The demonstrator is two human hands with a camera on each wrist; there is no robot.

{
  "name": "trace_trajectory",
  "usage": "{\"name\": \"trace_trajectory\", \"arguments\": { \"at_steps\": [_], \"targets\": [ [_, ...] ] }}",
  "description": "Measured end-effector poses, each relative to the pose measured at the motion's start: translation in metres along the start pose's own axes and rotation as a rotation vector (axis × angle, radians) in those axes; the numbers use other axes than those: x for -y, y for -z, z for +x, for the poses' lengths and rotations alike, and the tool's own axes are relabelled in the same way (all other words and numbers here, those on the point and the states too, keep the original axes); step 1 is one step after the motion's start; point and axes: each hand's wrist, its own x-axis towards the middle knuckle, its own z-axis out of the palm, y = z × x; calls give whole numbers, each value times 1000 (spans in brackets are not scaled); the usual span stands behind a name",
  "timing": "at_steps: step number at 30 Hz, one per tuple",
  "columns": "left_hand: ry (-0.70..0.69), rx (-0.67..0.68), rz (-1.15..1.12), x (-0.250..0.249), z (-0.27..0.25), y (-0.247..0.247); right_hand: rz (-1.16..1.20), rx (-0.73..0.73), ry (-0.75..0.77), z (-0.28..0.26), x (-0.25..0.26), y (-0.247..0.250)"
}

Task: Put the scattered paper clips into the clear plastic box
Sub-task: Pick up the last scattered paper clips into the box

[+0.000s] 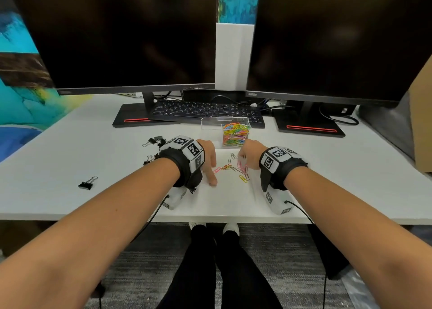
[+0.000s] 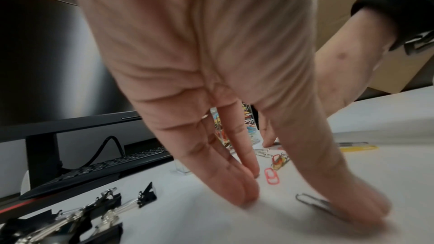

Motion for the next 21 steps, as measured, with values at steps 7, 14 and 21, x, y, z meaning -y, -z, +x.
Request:
{"name": "trace_trajectory", "arguments": {
  "at_steps": [7, 14, 21],
  "targets": [
    [-72, -45, -20, -16, 1, -4, 14, 13, 68, -11, 4, 1],
    [-138, -107, 60, -32, 2, 1, 180, -40, -20, -27, -24, 8],
    [-150, -88, 147, -44, 13, 1, 160, 101, -18, -32, -16, 2]
  ]
}}
